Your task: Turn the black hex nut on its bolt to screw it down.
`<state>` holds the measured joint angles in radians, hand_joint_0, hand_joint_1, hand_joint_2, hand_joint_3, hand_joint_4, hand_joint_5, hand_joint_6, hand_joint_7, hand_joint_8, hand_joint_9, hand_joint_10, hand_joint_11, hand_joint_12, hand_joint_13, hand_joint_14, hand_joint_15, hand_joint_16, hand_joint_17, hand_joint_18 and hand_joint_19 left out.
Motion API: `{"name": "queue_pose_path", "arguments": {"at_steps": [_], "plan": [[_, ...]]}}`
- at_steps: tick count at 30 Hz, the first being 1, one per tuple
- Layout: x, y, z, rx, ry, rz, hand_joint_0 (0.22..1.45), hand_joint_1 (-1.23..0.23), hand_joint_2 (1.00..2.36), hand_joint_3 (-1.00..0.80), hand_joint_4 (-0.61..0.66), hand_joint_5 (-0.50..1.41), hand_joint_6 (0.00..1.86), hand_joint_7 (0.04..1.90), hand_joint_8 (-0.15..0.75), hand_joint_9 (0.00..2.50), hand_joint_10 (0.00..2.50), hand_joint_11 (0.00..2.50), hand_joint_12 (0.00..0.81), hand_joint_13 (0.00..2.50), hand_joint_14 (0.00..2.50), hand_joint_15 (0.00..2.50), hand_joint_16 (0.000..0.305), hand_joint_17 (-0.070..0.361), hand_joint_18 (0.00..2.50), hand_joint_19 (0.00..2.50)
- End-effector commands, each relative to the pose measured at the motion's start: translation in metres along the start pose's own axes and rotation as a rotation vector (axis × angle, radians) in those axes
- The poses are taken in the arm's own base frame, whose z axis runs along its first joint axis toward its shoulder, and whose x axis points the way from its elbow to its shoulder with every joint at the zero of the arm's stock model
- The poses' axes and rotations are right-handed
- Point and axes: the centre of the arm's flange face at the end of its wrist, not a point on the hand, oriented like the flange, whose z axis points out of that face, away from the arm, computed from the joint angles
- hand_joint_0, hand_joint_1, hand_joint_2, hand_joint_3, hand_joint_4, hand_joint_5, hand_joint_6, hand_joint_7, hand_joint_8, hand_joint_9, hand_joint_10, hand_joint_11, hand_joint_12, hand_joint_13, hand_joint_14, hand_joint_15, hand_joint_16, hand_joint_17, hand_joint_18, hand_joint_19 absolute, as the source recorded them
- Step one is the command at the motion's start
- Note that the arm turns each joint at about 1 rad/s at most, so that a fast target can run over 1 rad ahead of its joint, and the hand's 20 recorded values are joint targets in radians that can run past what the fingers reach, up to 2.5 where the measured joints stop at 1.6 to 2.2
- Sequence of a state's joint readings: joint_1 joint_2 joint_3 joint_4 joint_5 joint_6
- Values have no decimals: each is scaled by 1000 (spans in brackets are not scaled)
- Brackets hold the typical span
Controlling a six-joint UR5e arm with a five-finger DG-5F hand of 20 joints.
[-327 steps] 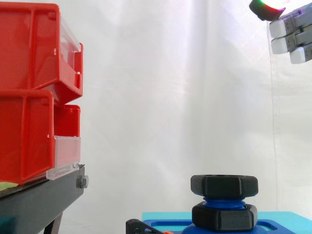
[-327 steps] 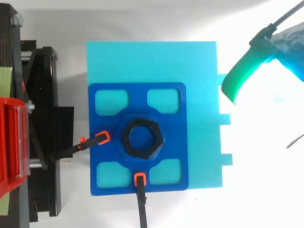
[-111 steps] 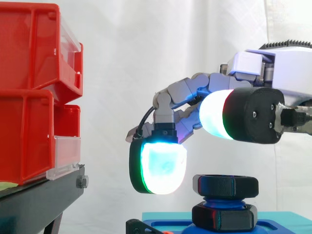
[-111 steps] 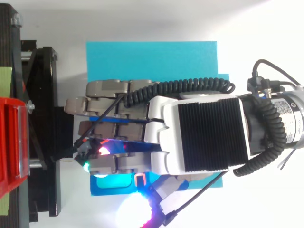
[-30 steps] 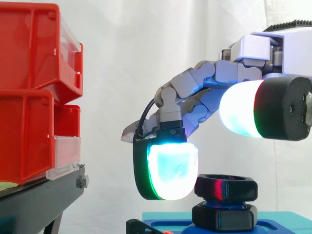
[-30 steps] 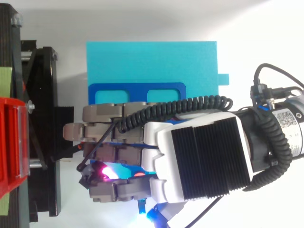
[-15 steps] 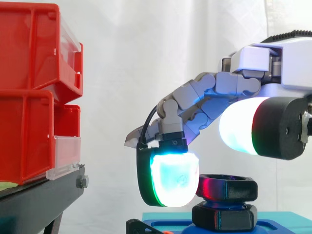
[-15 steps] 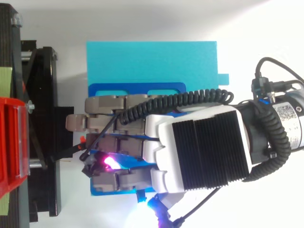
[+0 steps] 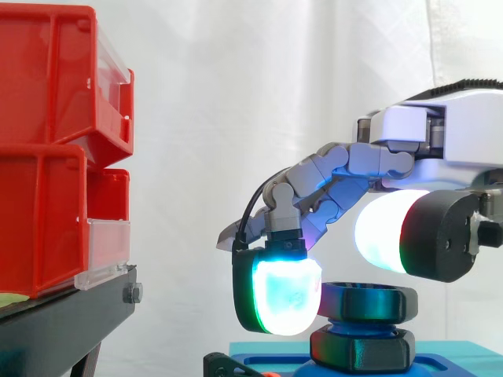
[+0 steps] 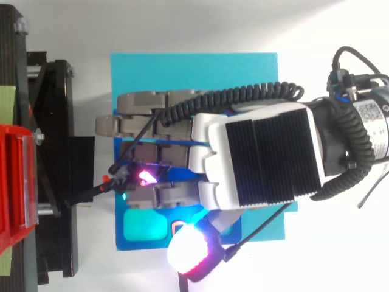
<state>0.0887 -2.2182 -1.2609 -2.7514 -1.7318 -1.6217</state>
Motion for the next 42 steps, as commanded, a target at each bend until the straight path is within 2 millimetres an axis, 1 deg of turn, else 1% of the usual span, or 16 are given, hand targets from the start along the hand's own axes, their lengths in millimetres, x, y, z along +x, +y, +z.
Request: {"name": "queue_pose_path", "arguments": {"at_steps": [1,2,4,9,11,16,19,22,26,30,31,33,36,37,40,42], "plan": [[0,-9,-4,3,1,-8,503,-170,1000,-500,143,-54,720,1080,247,822,7,202,285,516,0,19,44,100,411,209],[2,-11,-4,3,2,-9,503,-169,1000,-500,141,-54,720,1080,248,824,7,198,285,516,0,20,44,100,412,209],[2,-22,-8,4,-2,-16,503,-169,1000,-500,146,-55,721,1083,250,828,7,203,285,516,0,24,44,100,409,210],[2,-34,-14,-2,-2,-17,503,-168,1000,-500,146,-56,724,1074,247,827,9,205,286,520,0,28,44,100,410,209],[3,-43,-18,-3,-3,-18,504,-168,1000,-500,147,-57,725,1071,249,828,7,199,285,520,1,35,44,100,414,209],[1,-49,-20,-10,-17,-19,503,-169,1000,-500,149,-57,723,1066,248,820,7,192,287,517,0,21,45,100,415,206],[-1,-48,-19,-23,-31,-23,503,-169,1000,-500,154,-56,718,1059,249,821,7,185,286,515,0,10,45,100,412,208],[-4,-42,-15,-41,-51,-23,503,-169,1000,-500,153,-55,707,1071,247,815,6,177,286,514,1,9,45,100,411,212],[-13,-36,-5,-48,-105,-23,503,-169,1000,-500,155,-55,696,1063,246,815,7,188,285,512,0,12,45,100,409,214],[-21,-23,6,-55,-164,-27,503,-169,1000,-500,167,-53,657,1089,246,814,7,182,285,511,0,10,45,100,413,214],[-22,-16,11,-45,-175,-25,503,-169,1000,-500,174,-54,640,1096,244,815,7,183,285,509,0,7,45,100,411,207],[-22,-14,13,-28,-178,-23,502,-170,1000,-500,186,-58,595,1095,245,814,9,180,286,510,0,10,45,100,413,205],[-22,3,20,-2,-172,-16,502,-168,1000,-500,197,-58,529,1115,244,806,7,184,287,507,2,11,45,101,412,208],[-22,3,20,-2,-172,-16,502,-168,1000,-500,205,-61,524,1121,240,808,7,184,287,507,0,14,44,100,406,205],[-21,17,23,-1,-153,-5,502,-168,1000,-500,212,-65,525,1119,240,805,6,184,288,507,0,14,45,101,413,208],[-21,21,24,2,-144,-5,501,-168,1000,-500,210,-65,525,1115,241,806,7,184,290,507,0,17,45,101,418,214]]}}
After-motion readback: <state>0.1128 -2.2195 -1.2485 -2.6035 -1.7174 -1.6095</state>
